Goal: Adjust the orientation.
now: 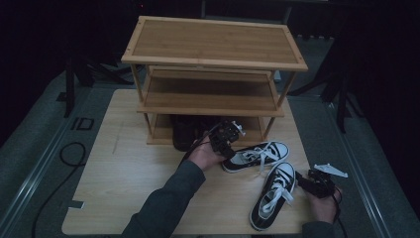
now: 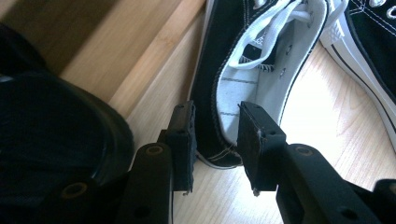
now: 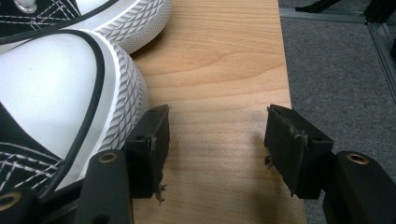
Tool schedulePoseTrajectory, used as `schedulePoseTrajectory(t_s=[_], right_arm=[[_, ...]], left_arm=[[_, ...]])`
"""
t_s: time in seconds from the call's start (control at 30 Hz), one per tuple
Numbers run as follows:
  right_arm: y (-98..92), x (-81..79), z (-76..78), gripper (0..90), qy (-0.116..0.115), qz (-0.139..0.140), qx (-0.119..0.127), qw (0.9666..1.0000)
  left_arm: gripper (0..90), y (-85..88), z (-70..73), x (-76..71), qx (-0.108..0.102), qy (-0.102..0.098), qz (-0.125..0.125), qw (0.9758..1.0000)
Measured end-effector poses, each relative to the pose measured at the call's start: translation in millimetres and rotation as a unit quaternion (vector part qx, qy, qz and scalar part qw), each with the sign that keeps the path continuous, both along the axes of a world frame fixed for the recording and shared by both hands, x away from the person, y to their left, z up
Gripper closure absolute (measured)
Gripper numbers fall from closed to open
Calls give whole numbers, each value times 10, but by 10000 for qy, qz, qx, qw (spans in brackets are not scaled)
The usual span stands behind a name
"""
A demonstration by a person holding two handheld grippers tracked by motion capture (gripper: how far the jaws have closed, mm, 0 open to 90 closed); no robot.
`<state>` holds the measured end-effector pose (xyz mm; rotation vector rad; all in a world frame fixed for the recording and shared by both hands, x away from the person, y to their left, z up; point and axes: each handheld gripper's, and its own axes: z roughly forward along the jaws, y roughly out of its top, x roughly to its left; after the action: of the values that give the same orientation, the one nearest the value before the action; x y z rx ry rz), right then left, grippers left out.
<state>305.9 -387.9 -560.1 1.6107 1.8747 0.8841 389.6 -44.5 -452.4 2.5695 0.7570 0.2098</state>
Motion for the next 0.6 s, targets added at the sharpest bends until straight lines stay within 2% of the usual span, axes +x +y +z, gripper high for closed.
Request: schedulePoseTrajectory(t_s=[0.03,0.07,0.2,0.3,0.4,0.6], right_arm=[[0,0,0,401,0,0,0,10000],[0,0,0,400,-1,0,-1,10000],[-1,0,0,400,1,-1,5,10000],[-4,0,0,398,1,0,22,10000],[-5,0,0,397,1,3,28,10000],[-7,0,0,397,2,13,25,10000]], left_arm=[[671,0,0,0,0,0,0,10000],[671,-45,-51,5,148,7,-33,9999],[736,-86,-112,26,143,159,-2,9998],[797,-100,-102,-1,293,42,-44,9996],[860,-92,-88,-19,305,21,-54,9995],[876,-35,-69,-131,437,48,-217,9988]])
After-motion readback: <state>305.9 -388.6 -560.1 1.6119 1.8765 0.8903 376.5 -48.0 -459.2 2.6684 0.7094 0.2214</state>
